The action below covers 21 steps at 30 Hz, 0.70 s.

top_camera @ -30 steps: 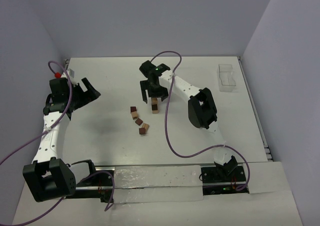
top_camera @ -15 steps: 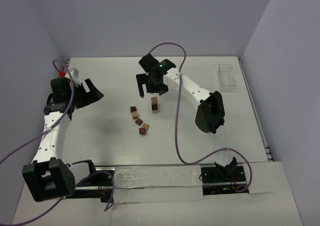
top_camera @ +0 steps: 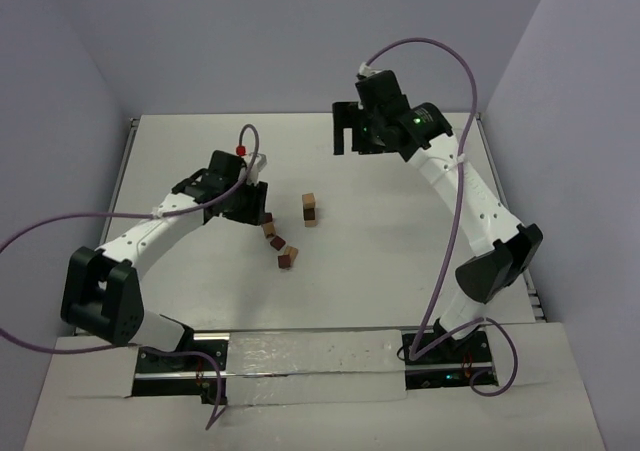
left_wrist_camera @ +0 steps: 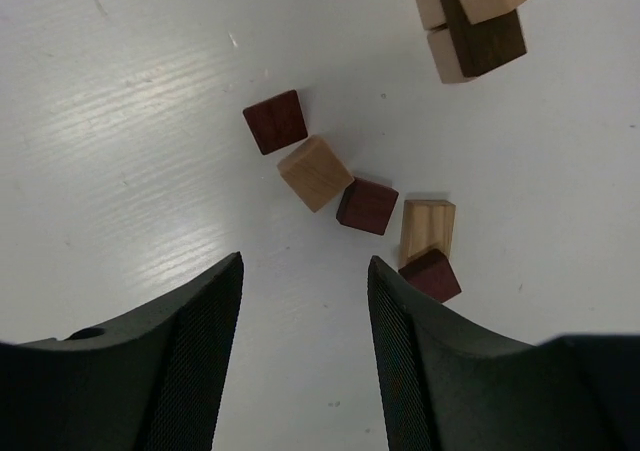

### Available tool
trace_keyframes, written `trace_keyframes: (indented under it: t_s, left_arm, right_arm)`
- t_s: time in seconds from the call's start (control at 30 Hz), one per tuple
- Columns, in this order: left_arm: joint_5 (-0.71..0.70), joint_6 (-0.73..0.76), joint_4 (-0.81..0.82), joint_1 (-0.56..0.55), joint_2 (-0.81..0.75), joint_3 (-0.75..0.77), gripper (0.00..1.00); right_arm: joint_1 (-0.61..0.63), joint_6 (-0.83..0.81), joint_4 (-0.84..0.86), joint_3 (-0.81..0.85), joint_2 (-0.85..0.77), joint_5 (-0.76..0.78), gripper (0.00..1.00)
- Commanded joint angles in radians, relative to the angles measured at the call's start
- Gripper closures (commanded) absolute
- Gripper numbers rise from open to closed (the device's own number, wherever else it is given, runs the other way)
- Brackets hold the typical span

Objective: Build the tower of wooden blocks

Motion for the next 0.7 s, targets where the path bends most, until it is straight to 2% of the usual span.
trace_keyframes:
  t_s: [0.0,0.07,0.17,0.27,0.47,0.67]
  left_arm:
    - [-0.066,-0.154,-0.036,-0.049,0.055,0.06,0.41]
    - [-0.066,-0.2,-0.032,-0.057,0.064,0.063,0.39]
    - [-0.2,-0.313,-0.055,-0.109,0.084,0.086,0.38]
    - [-0.258,-0.378,-0.08,-0.122,0.118,0.116,0.38]
    - [-0.237,-0.417,-0.136,-0.121,0.265,0.205,0.38]
    - [-0.199,-0.434,-0.138,-0.121,0.345,0.218,0.39]
  right_arm:
    - [-0.084,-0.021,0.035,-0.073,-0.037,0.046,0.0]
    - [-0.105,-0.019,0.038,-0.084,-0.041,0.034,0.0]
    - [-0.131,-0.018,0.04,-0.098,-0.041,0.027,0.0]
    - [-0.135,-0.018,0.04,-0.101,-0.038,0.022,0.0]
    - [-0.133,-0.021,0.04,-0.098,-0.024,0.023,0.0]
    - [-0.134,-0.027,0.04,-0.101,-0.014,0.036,0.0]
